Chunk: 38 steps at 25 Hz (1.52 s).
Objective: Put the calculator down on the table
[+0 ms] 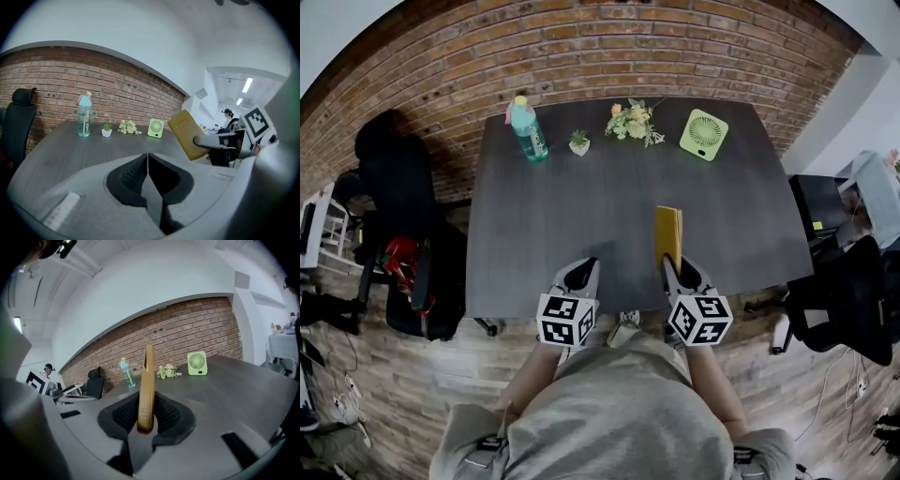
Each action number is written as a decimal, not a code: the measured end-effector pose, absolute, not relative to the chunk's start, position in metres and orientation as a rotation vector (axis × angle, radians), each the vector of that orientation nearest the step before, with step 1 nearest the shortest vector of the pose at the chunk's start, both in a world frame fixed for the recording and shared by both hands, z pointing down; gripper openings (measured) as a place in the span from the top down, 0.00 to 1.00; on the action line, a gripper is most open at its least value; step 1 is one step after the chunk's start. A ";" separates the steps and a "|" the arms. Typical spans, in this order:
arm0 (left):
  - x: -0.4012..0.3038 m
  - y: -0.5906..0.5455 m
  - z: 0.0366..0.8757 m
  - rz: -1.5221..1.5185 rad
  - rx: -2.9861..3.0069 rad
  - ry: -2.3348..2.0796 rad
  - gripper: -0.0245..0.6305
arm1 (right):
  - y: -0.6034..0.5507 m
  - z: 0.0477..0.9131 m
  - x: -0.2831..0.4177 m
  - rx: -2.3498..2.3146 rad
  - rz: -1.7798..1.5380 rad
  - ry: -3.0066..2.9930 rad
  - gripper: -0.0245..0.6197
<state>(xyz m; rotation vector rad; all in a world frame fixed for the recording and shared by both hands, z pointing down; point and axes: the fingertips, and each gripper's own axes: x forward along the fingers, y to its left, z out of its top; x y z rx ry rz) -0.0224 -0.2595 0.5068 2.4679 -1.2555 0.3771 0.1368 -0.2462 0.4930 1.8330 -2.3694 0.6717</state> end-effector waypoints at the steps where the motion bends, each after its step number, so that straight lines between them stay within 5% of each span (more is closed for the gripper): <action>1: -0.022 -0.263 0.507 0.378 2.466 -1.259 0.93 | -0.250 0.495 0.138 1.827 0.677 -2.368 0.83; 38: -0.008 -0.326 0.522 0.396 2.365 -1.364 0.93 | -0.352 0.629 0.140 1.514 0.913 -2.162 0.83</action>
